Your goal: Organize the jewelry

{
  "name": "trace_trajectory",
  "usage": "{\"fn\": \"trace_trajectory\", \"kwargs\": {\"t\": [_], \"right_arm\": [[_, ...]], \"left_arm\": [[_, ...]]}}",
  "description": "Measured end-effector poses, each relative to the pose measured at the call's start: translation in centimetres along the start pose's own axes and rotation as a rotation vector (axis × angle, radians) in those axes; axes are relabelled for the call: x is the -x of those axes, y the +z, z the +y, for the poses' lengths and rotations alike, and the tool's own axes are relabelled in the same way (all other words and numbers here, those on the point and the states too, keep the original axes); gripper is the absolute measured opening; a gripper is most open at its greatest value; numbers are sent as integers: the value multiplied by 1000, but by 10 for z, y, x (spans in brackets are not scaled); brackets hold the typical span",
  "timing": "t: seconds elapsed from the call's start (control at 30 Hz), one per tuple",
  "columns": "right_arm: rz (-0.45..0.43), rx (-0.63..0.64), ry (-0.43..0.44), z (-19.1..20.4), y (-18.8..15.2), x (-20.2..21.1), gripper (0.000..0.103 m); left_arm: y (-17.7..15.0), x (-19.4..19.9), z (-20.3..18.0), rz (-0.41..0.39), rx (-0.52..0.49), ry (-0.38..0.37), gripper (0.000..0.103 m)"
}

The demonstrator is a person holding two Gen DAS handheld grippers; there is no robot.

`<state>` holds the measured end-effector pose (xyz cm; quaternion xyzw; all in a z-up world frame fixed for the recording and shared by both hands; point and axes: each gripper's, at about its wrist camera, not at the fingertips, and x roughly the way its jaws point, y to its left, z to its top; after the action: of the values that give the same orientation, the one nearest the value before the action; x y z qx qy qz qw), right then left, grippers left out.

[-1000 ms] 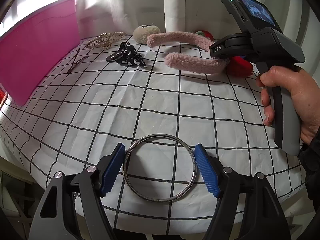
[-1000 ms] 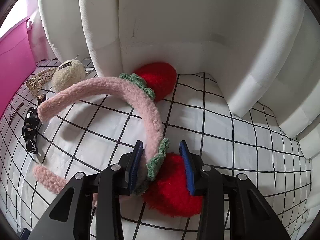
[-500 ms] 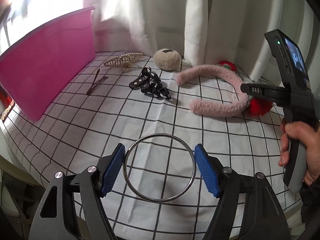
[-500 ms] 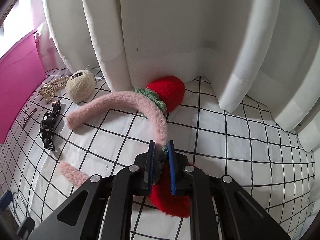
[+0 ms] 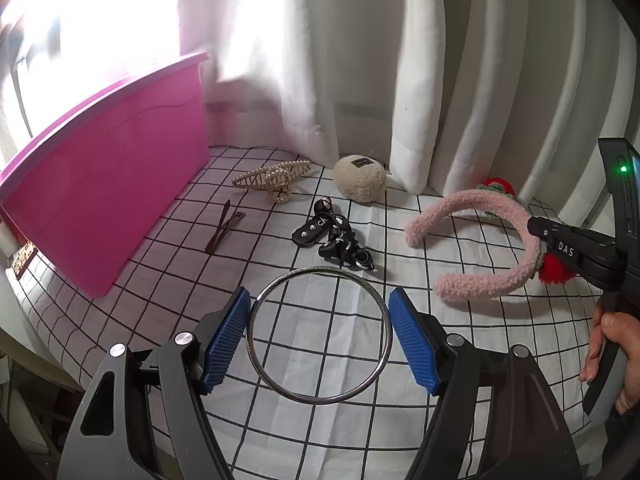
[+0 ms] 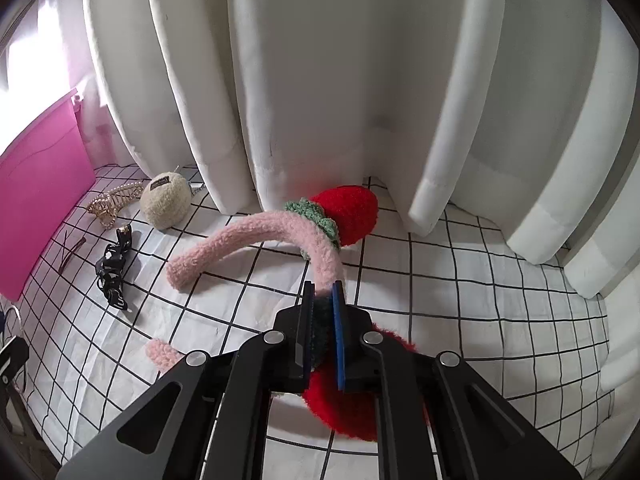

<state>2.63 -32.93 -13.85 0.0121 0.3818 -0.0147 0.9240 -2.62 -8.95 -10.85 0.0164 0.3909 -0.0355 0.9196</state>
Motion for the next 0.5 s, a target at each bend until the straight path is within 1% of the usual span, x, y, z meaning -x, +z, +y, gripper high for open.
{"fn": "trace_trajectory", "kwargs": {"t": [0.17, 0.3, 0.43, 0.5], "right_arm": [[-41, -4, -1, 0, 7, 24, 7], [-52, 9, -14, 3, 13, 37, 5], [-30, -13, -5, 4, 11, 34, 5], [2, -14, -7, 5, 6, 26, 5]], "left_arm": [[18, 6, 9, -30, -3, 0, 69], [31, 12, 17, -56, 2, 0, 69], [42, 13, 22, -73, 5, -5, 69], [45, 13, 23, -77, 3, -8, 69]]}}
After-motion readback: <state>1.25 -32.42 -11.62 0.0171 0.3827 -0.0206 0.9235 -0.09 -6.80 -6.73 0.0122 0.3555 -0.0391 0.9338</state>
